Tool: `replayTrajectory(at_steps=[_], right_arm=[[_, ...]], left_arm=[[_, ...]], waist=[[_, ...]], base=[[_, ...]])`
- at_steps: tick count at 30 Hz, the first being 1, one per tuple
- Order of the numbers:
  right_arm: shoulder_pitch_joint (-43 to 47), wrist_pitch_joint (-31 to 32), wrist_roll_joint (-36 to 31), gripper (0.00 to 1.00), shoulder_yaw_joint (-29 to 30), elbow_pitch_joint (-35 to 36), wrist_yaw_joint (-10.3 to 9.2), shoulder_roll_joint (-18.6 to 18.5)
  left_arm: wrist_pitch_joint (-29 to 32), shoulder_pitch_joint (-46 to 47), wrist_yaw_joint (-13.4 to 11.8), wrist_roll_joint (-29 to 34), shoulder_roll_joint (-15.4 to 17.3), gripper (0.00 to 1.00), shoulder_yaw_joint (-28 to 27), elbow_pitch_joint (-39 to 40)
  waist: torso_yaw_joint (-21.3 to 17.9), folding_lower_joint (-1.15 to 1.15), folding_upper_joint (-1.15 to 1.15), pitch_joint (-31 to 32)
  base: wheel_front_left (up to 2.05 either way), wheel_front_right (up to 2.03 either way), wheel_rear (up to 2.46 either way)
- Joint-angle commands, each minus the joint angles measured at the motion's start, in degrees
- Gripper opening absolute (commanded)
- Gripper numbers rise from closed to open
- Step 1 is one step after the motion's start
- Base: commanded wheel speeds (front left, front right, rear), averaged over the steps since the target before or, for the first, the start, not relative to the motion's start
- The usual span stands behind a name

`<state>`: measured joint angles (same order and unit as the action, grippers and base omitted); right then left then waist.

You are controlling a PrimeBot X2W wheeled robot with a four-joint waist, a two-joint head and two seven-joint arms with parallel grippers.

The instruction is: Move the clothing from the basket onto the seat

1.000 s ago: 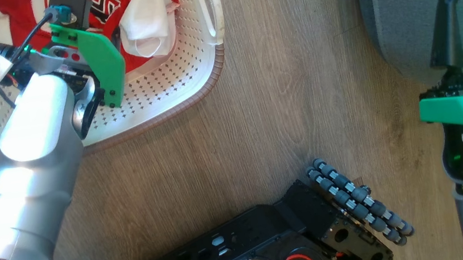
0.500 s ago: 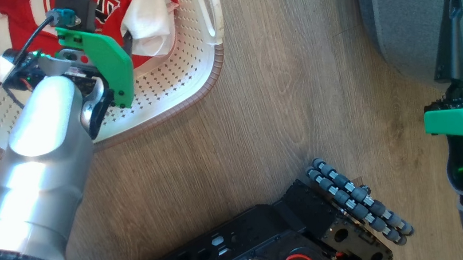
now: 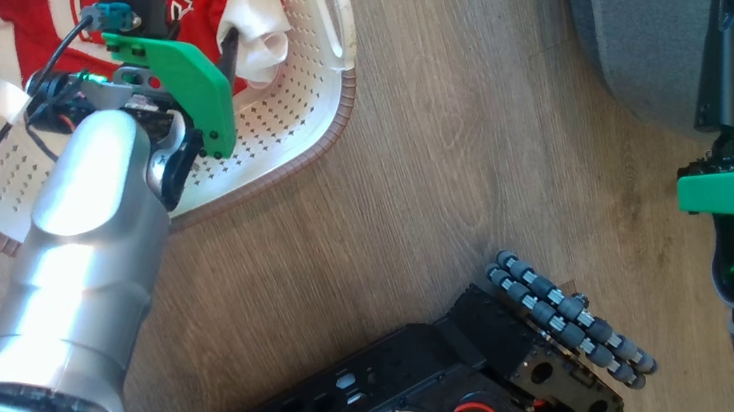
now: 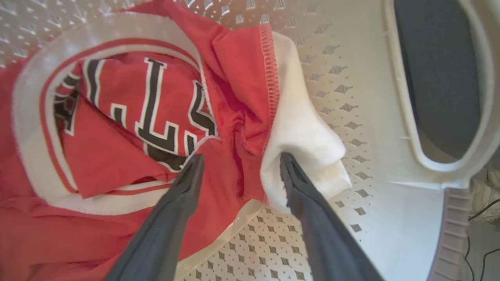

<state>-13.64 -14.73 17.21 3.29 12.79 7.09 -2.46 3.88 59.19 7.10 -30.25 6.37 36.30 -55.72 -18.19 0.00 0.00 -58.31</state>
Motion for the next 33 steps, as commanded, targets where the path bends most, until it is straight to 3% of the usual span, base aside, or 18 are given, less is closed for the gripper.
replayTrajectory(at_steps=[1, 22, 33], right_arm=[[3.5, -0.3, 0.5, 1.00, -0.5, 1.2, 0.40, -0.4], [2.4, -0.3, -0.1, 1.00, 0.1, 0.6, 0.40, -0.4], [3.5, -0.3, -1.0, 1.00, 0.8, 1.3, 0.40, -0.4]], left_arm=[[-0.2, 0.3, 0.2, -0.5, -0.1, 1.00, -0.6, 1.3], [2.3, -1.3, 0.4, -6.8, -0.3, 1.00, 7.6, 5.8], [0.3, -1.1, 0.4, -9.1, 0.0, 1.00, 9.9, 5.4]], waist=[[0.1, 0.00, 0.00, 0.0], [1.8, 0.00, 0.00, -0.6], [2.1, 0.00, 0.00, -0.3]], base=[[0.00, 0.00, 0.00], [0.00, 0.00, 0.00], [0.00, 0.00, 0.00]])
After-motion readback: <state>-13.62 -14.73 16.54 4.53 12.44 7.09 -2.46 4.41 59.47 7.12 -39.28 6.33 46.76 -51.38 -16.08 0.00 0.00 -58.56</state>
